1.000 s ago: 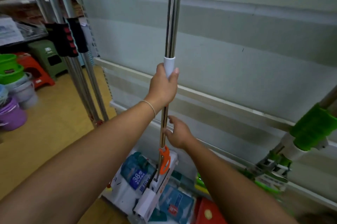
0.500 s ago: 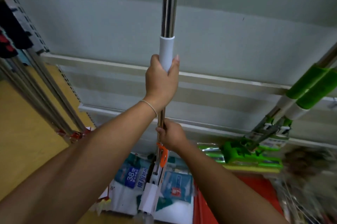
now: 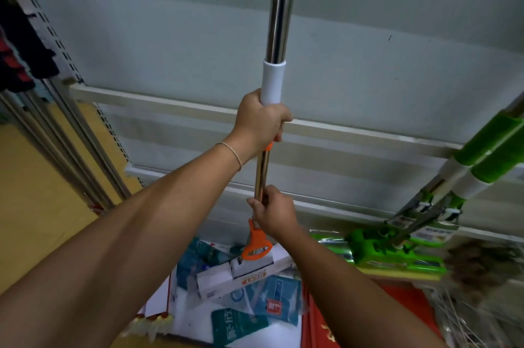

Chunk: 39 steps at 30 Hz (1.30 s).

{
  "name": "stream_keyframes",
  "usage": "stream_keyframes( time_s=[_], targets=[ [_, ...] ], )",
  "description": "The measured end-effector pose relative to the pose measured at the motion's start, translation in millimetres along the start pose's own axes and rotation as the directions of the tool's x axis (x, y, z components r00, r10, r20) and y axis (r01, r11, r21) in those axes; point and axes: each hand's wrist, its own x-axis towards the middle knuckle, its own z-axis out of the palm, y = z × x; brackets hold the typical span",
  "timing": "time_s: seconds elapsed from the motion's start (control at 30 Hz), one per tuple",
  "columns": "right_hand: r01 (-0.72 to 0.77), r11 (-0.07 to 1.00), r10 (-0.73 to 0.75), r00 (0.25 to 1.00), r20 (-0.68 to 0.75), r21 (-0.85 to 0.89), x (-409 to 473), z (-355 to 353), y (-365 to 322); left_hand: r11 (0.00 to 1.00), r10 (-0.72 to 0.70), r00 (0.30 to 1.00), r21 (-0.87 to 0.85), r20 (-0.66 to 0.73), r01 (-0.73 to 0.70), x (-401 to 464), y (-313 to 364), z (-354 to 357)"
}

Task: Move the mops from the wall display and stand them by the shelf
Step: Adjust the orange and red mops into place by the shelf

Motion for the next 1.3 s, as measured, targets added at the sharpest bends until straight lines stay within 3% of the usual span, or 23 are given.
stream_keyframes(
  time_s=[0.27,0.53,0.77,1.0,1.07,1.2,1.3],
  targets=[
    [-0.014,0.999,0.015,1.0,-0.027,0.042,31.0,-9.9,7.4,0.994,-0.02,0.987,-0.099,0.16,0.036,30.4,-8.8,4.1],
    [-0.023,0.999,0.026,0.996,-0.081,0.038,54.8,-13.4,7.8,0.992,-0.023,0.928,-0.11,0.372,0.069,55.1,-9.0,-0.1],
    [-0.049,0.998,0.052,0.995,-0.08,0.039,68.2,-15.3,8.8,0.998,-0.004,0.955,-0.062,0.297,0.024,61.9,-8.6,4.5],
    [-0.058,0.997,0.064,0.993,-0.096,0.057,73.7,-11.3,6.8,0.973,0.086,0.996,0.216,0.001,-0.084,63.9,-21.6,8.0],
    [-0.054,0.998,0.058,0.994,-0.097,0.041,74.6,-9.5,5.6,0.96,0.069,0.998,0.271,0.009,-0.069,64.1,-18.7,6.2],
    [-0.048,0.998,0.051,0.994,-0.101,0.032,76.0,-6.9,2.5,0.988,-0.059,0.99,0.149,0.13,0.04,62.4,-9.9,3.4],
    [-0.068,0.996,0.072,0.993,-0.094,0.049,74.5,-5.3,1.5,0.987,-0.059,0.991,0.159,0.124,0.039,61.2,-9.3,2.8]
  ],
)
